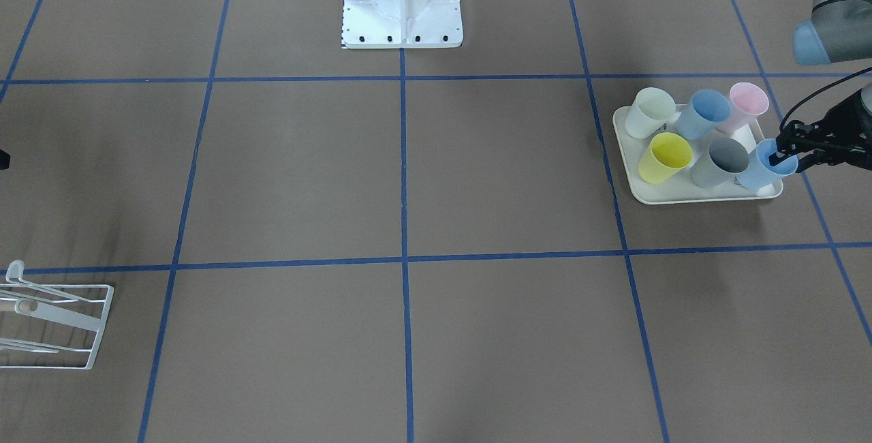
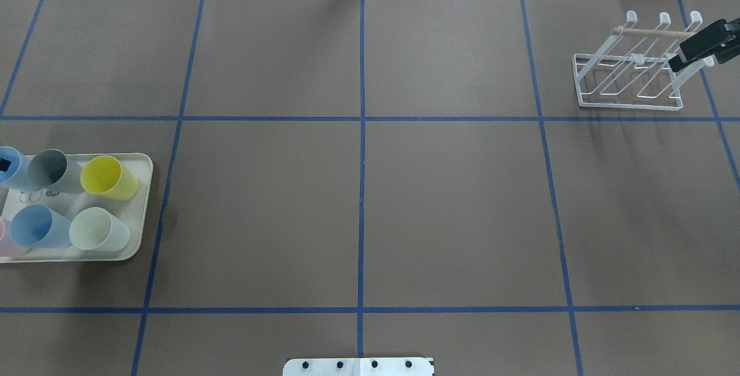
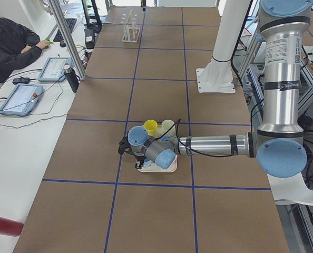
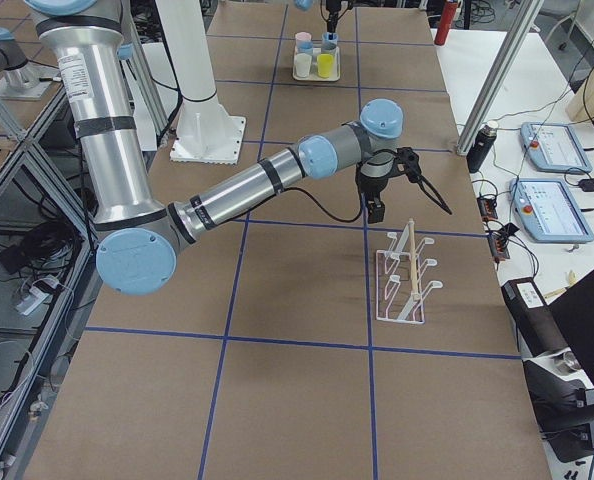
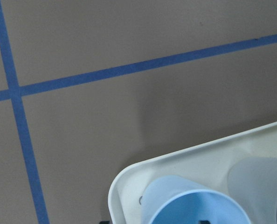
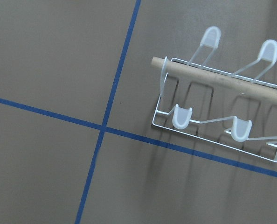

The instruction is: Transfer IKEA cup to right arm and place on rack

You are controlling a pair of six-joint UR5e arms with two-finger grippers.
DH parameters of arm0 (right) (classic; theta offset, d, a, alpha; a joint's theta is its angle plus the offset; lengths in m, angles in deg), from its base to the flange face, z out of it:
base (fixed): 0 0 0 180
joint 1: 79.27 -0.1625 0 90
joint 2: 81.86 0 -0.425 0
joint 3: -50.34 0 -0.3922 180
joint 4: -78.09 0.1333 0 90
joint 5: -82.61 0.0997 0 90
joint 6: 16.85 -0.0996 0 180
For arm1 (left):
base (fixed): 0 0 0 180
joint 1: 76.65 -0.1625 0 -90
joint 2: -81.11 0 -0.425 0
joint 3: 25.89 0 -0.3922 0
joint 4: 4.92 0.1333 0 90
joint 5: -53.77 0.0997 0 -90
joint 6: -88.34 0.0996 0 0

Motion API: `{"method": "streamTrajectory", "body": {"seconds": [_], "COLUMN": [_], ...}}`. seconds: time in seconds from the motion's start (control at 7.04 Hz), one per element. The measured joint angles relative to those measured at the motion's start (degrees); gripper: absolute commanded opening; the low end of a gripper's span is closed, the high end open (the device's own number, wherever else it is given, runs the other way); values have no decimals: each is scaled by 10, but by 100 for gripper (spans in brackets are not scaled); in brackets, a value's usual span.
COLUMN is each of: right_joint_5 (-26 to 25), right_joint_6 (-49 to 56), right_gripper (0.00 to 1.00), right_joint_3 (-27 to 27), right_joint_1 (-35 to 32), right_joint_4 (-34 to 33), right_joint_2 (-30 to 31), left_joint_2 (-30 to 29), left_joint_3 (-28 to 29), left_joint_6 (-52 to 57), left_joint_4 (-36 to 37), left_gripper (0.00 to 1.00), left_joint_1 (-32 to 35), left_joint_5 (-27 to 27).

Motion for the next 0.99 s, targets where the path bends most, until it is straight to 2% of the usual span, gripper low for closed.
{"method": "streamTrajectory", "body": {"seconds": [0.57, 0.85, 0.99], "right_joint_5": [1, -1, -6], "right_joint_6": [-6, -21, -41], "right_gripper": [100, 100, 100], "right_joint_3": [0, 0, 1], "right_joint_1": [0, 5, 14], "right_joint_4": [0, 8, 33], "right_joint_2": [-3, -11, -17], "left_joint_2": [-2, -14, -33], "left_joint_3": [-4, -13, -17], "left_joint_6": [0, -2, -6], "left_joint_4": [0, 2, 4], "left_gripper": [0, 0, 0], "left_joint_1": [14, 69, 98], "left_joint_5": [12, 39, 53]}}
